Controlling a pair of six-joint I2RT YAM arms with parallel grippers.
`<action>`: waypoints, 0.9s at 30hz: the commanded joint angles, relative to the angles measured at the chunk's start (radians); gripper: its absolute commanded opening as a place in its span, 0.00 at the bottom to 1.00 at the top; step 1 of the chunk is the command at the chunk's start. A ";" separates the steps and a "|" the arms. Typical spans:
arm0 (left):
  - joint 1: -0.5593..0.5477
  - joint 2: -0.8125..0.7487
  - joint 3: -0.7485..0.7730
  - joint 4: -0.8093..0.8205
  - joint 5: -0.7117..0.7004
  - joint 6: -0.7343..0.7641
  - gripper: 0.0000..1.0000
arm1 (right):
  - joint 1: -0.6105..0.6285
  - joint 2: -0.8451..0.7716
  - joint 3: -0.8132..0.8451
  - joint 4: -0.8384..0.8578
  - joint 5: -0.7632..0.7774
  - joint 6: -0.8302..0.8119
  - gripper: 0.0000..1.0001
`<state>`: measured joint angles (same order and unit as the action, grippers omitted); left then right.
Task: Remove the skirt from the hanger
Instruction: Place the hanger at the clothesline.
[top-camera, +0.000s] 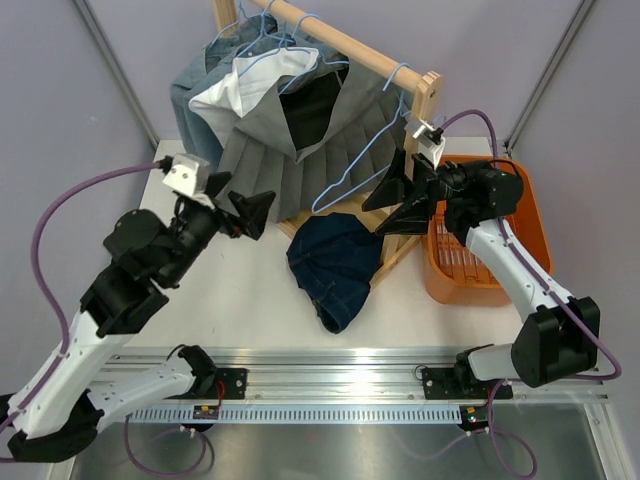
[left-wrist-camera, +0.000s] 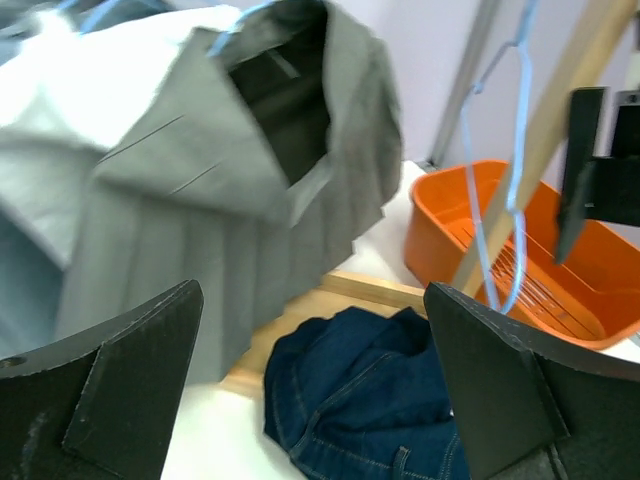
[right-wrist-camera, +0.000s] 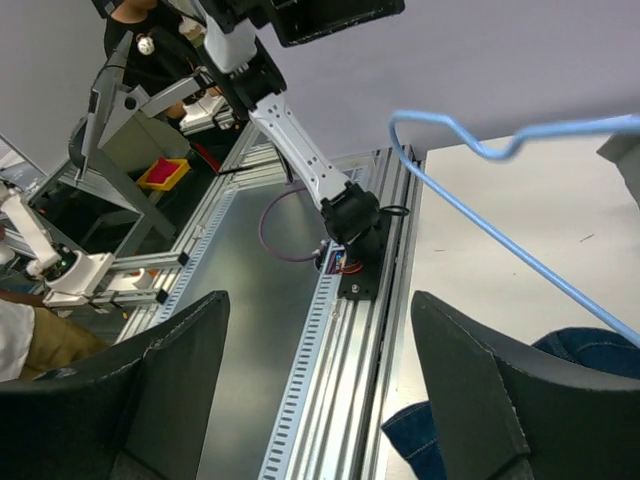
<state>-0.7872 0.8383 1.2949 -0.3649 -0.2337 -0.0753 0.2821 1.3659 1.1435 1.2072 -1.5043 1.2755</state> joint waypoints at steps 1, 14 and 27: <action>0.003 -0.085 -0.049 -0.031 -0.157 -0.058 0.97 | 0.020 -0.019 0.077 0.350 -0.189 0.142 0.81; 0.003 -0.094 -0.010 -0.080 -0.193 -0.034 0.99 | 0.147 0.041 0.672 -0.031 -0.119 0.281 0.99; 0.003 -0.085 0.041 -0.111 -0.208 -0.006 0.99 | 0.431 0.067 1.059 -2.008 0.922 -1.678 0.99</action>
<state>-0.7864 0.7971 1.3144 -0.4870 -0.4057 -0.0875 0.6067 1.4509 2.3802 -0.3149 -0.9787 0.2218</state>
